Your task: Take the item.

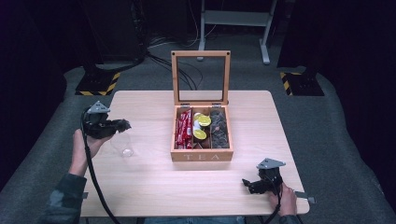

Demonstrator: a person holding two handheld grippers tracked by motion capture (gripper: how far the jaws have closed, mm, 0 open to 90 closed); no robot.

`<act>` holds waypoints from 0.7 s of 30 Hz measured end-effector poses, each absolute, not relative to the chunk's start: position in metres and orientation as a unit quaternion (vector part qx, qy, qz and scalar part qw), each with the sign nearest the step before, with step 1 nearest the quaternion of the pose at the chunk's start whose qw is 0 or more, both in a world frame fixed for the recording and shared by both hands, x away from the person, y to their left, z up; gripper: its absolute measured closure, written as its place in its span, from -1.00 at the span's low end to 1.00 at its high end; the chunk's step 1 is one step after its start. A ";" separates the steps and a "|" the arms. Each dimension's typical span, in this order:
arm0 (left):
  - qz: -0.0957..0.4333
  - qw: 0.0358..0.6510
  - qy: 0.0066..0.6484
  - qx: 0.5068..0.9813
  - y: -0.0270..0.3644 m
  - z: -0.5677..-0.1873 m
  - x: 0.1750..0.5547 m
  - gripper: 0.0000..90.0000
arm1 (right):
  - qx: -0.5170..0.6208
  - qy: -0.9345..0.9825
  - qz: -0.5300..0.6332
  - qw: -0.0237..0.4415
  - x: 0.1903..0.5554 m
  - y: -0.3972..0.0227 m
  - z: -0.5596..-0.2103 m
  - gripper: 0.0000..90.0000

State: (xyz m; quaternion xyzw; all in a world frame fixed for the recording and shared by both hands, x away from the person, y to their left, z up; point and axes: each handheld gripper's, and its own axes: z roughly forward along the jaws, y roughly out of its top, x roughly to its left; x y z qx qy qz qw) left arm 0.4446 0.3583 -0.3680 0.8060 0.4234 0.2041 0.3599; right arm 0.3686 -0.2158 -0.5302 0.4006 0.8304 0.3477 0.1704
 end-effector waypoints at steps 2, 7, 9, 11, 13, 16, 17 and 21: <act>0.204 0.351 0.428 0.808 0.361 -0.373 0.445 0.74 | 0.401 0.831 0.347 0.169 0.369 -0.216 -0.530 -1.00; 0.195 0.344 0.439 0.807 0.367 -0.386 0.445 0.74 | 0.400 0.832 0.346 0.169 0.369 -0.216 -0.530 -1.00; 0.192 0.338 0.439 0.810 0.368 -0.389 0.445 0.74 | 0.400 0.831 0.346 0.169 0.369 -0.216 -0.530 -1.00; 0.189 0.337 0.438 0.812 0.369 -0.392 0.444 0.74 | 0.400 0.831 0.347 0.170 0.369 -0.216 -0.530 -1.00; 0.186 0.330 0.440 0.814 0.369 -0.396 0.443 0.74 | 0.400 0.831 0.346 0.170 0.369 -0.216 -0.530 -1.00; 0.185 0.330 0.445 0.812 0.370 -0.401 0.442 0.74 | 0.401 0.831 0.347 0.170 0.369 -0.216 -0.530 -1.00; 0.181 0.323 0.445 0.815 0.371 -0.401 0.442 0.74 | 0.401 0.831 0.347 0.169 0.369 -0.216 -0.530 -1.00; 0.177 0.321 0.449 0.815 0.371 -0.408 0.443 0.74 | 0.401 0.831 0.347 0.170 0.369 -0.216 -0.530 -1.00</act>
